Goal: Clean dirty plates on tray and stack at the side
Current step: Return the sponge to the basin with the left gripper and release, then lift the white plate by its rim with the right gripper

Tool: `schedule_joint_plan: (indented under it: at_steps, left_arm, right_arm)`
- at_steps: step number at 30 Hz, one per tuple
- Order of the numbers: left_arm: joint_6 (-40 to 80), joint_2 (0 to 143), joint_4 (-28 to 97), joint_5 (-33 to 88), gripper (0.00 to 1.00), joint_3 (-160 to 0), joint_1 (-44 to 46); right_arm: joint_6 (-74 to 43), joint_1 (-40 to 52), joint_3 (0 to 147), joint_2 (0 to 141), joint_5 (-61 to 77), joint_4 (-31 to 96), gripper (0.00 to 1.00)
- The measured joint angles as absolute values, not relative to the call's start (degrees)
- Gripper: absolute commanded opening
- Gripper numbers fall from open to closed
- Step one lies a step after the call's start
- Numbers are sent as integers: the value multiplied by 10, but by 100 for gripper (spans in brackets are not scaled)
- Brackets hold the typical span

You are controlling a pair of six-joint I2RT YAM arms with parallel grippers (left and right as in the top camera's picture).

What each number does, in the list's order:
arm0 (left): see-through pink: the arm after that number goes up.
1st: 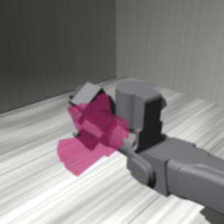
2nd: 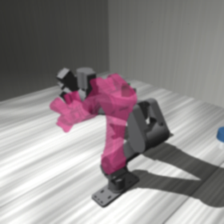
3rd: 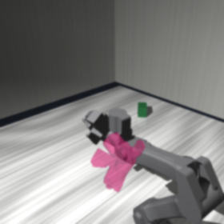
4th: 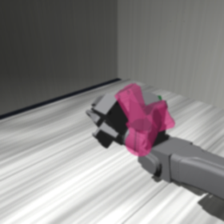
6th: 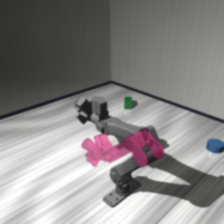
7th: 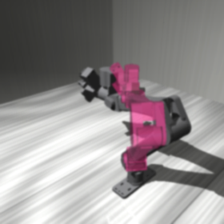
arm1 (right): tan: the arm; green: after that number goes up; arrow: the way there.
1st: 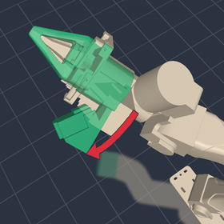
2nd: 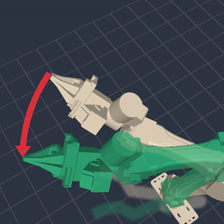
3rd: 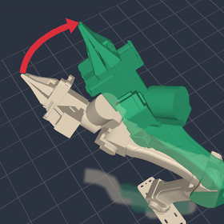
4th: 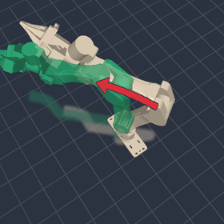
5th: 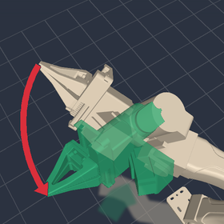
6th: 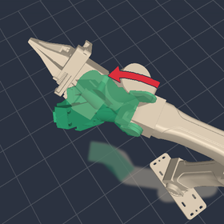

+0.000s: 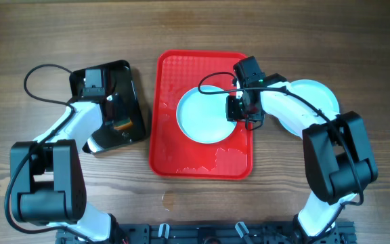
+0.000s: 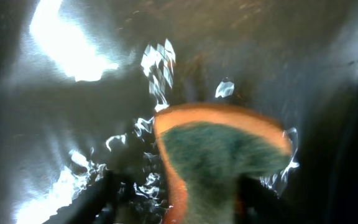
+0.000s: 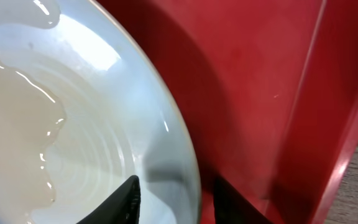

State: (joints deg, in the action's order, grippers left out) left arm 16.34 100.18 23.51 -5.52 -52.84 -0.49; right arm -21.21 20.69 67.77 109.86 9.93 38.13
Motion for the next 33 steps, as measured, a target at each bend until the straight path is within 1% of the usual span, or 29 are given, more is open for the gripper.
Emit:
schedule_joint_plan:
  at_steps: [1,2,11,16,20,24,28,33]
  left_arm:
    - [162,1002,235,-58,73,-528,-5]
    - [162,1002,235,-60,100,-528,-5]
    - [157,1002,235,-62,100,-528,-5]
    - [157,1002,235,-62,100,-528,-5]
    - [157,1002,235,-62,100,-528,-5]
    - [157,1002,235,-62,100,-528,-5]
    - [157,1002,235,-62,100,-528,-5]
    - [157,1002,235,-62,100,-528,-5]
  right_arm:
    - [-208,207,678,1099,100,382,9]
    - [-206,207,677,1099,100,381,4]
    - [-211,205,677,1095,99,377,4]
    - [-184,210,677,1043,50,383,4]
    - [-164,243,678,959,-35,379,4]
    - [-141,302,686,898,-128,372,4]
    - [-120,362,688,882,-218,372,4]
    - [-112,413,688,882,-332,372,4]
